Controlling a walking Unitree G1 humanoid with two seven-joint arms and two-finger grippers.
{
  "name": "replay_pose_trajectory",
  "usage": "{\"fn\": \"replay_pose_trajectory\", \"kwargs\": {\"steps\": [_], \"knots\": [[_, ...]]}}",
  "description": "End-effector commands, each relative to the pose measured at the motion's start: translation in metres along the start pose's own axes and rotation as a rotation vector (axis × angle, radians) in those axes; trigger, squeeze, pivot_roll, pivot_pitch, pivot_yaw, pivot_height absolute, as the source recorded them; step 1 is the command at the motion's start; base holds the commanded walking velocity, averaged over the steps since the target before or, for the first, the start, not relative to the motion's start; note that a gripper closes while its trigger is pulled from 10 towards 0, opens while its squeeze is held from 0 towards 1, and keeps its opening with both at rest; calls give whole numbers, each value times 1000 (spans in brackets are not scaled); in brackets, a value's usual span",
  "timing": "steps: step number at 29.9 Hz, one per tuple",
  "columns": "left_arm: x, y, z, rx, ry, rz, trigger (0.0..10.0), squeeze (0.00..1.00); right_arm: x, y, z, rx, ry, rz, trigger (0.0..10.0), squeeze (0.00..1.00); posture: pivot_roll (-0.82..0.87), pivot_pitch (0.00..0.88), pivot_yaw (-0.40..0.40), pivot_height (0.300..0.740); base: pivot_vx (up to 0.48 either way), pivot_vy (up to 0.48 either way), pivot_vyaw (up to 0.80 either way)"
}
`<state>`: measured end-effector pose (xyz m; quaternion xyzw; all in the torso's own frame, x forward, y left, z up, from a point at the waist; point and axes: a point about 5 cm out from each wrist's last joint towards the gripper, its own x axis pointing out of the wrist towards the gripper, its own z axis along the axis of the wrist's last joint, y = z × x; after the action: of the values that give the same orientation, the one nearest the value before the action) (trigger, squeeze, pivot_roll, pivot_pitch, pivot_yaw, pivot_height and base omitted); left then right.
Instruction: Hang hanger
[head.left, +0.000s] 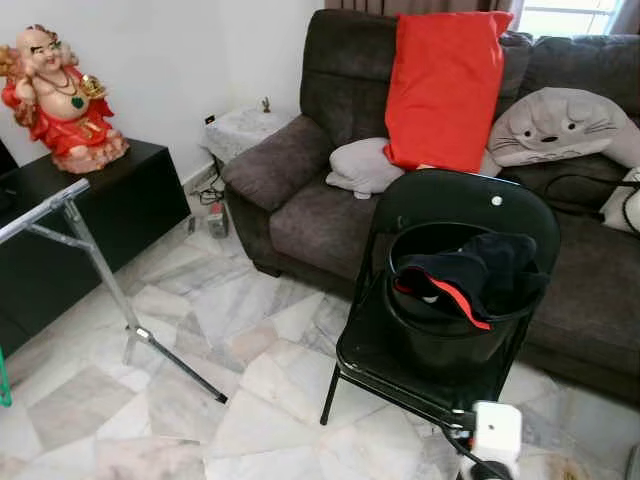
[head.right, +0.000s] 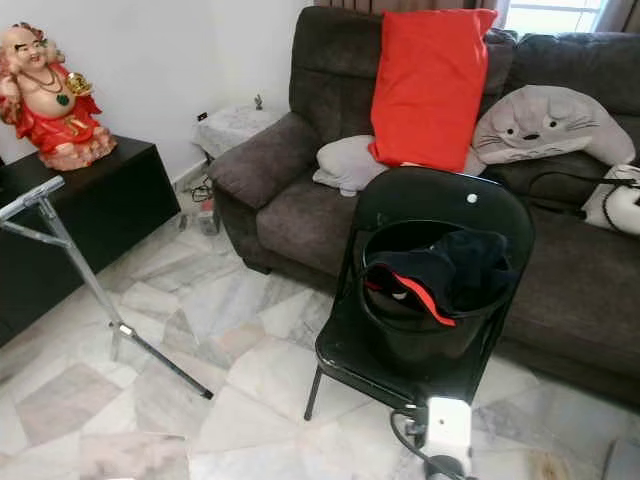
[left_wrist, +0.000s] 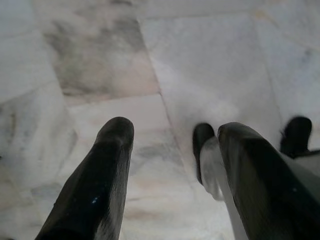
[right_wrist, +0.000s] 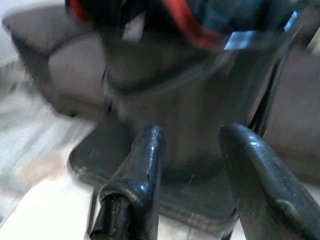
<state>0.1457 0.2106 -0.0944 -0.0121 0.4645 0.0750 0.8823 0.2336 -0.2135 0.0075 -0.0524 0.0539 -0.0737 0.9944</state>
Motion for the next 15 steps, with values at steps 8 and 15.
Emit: {"fn": "replay_pose_trajectory", "kwargs": {"steps": [8,15], "knots": [[-2,-5,-6,42,4,-27,10000,0,5,-3,44,-8,-191,3,10000,0,-58,0,20,740,0,0,0],[-1,13,4,50,-16,1,10000,0,12,16,64,48,-235,24,10000,0,-62,0,59,740,0,0,0]]}}
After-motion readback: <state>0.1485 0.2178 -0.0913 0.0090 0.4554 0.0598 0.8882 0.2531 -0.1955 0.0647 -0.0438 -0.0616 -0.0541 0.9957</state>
